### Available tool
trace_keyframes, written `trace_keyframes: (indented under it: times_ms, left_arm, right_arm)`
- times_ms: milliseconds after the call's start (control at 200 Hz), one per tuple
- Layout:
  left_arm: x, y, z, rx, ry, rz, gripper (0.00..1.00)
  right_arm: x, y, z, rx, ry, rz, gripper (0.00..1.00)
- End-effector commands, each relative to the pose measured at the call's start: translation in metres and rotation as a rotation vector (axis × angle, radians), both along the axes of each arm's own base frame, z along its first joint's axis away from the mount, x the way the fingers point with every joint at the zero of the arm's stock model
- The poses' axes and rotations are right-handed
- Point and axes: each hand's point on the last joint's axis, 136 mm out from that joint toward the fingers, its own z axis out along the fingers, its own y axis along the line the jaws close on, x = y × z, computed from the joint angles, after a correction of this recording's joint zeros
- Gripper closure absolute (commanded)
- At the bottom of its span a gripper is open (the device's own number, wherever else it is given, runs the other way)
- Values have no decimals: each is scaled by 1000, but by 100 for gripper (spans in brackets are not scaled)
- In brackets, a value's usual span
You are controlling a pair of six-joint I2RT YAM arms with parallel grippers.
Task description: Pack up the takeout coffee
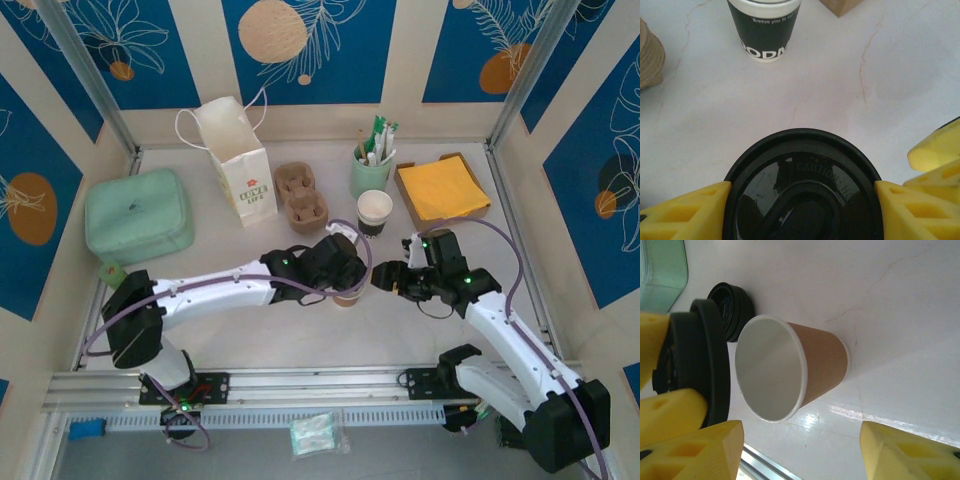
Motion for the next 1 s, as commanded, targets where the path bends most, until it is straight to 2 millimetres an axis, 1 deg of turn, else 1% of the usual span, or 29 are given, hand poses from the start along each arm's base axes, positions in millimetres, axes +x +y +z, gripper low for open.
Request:
trace_keyframes:
  times_ms: [0, 260, 995]
  left_arm:
    - [-2, -4, 1, 31, -14, -2, 37]
    - [-5, -7, -13, 57, 2, -2, 37]
    - [-5, -9, -37, 104, 28, -2, 36]
  right_arm:
    - [-4, -7, -4, -14, 2, -5, 37]
    - [-5, -11, -5, -9, 6, -17, 37]
    - [-4, -13, -4, 5, -1, -21, 37]
